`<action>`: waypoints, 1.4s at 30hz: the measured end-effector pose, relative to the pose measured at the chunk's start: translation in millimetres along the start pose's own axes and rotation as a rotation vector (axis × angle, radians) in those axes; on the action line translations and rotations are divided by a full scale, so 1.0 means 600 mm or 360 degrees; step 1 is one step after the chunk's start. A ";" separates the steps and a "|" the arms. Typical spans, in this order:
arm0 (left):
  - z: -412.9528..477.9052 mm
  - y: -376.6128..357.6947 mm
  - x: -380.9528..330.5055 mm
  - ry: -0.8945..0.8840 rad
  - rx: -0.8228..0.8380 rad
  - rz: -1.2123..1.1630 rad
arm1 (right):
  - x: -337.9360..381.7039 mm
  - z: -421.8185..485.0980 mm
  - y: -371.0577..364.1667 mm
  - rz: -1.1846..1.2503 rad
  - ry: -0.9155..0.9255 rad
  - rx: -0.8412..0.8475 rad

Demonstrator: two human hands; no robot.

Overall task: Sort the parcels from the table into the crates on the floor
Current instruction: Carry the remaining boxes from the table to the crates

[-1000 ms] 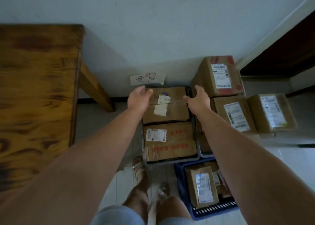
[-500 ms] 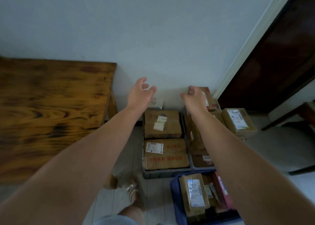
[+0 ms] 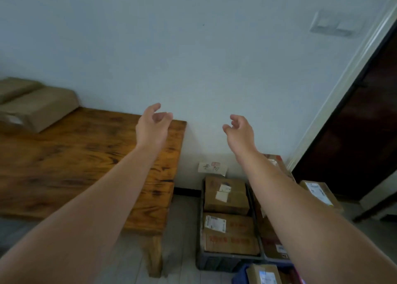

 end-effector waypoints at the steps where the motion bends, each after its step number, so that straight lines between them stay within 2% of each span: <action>1: -0.003 0.032 0.001 0.0005 -0.0027 0.0014 | 0.019 -0.002 -0.024 0.0008 0.0031 0.0021; 12: -0.077 0.517 0.076 0.0051 -0.0436 0.0317 | 0.223 -0.095 -0.465 0.0110 0.0248 0.0467; 19: -0.116 0.740 0.134 0.0163 -0.0621 0.0317 | 0.296 -0.136 -0.672 0.0079 0.0209 0.0599; 27: -0.039 0.833 0.201 0.0254 -0.0593 0.0279 | 0.331 -0.091 -0.805 0.0057 0.0155 0.0633; 42: 0.302 0.976 0.304 0.0334 -0.0533 0.0331 | 0.400 0.192 -1.040 0.0052 0.0041 0.0612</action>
Point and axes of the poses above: each hand's wrist, its own z-axis towards the middle knuckle, its own y-axis out of the back of the hand, x = y × z, the point moved 1 cm from there along z, towards the middle knuckle, and after that the axes turned 13 degrees about x, right-handed, at the moved point
